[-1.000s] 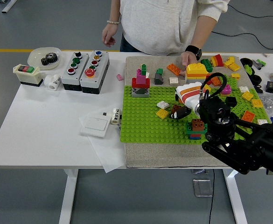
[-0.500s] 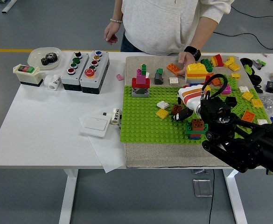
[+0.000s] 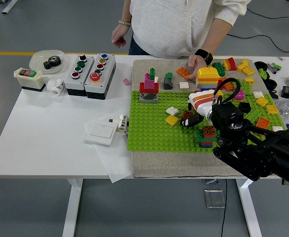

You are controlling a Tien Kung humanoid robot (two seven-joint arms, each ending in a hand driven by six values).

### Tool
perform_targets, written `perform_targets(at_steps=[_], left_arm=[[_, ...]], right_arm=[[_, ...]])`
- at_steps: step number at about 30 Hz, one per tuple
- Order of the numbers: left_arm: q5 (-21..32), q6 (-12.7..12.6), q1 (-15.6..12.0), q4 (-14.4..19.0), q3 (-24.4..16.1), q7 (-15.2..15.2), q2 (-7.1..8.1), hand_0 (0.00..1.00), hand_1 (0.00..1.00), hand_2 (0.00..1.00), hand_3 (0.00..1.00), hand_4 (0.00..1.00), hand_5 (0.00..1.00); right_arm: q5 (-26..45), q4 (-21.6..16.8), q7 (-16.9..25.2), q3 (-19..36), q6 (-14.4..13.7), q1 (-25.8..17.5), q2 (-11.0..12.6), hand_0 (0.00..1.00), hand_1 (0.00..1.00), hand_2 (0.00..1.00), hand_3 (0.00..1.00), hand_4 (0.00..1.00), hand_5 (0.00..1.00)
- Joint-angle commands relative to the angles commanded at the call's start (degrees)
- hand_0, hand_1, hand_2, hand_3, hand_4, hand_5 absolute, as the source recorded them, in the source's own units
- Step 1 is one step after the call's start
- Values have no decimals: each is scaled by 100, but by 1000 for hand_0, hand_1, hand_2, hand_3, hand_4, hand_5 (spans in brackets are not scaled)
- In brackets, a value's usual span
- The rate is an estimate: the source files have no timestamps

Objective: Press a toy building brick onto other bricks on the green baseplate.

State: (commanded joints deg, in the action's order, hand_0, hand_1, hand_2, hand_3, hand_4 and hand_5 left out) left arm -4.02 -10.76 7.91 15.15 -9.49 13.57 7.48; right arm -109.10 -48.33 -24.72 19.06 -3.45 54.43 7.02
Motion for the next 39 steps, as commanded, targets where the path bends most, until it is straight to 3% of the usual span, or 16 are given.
perform_targets(at_steps=[23,29,30,39], left_arm=[[-147,-14,-15,4,-77,48,-7,457,570,725,776,806,807],[-201,-13,-35,7,-113,69,-7,458,571,725,775,806,806],[-204,-12,-36,7,-114,70,-6,457,572,724,773,807,808],[-223,-14,-46,9,-123,76,-6,457,571,725,773,805,805]], right_arm=[[-6,153,152,-86,-168,-79,11,464,501,553,543,821,646],[-85,131,187,-88,-259,-89,18,443,479,539,538,789,658],[-97,128,194,-89,-263,-89,20,400,438,514,522,756,643],[-200,141,288,-82,-226,-121,41,366,407,494,508,756,649]])
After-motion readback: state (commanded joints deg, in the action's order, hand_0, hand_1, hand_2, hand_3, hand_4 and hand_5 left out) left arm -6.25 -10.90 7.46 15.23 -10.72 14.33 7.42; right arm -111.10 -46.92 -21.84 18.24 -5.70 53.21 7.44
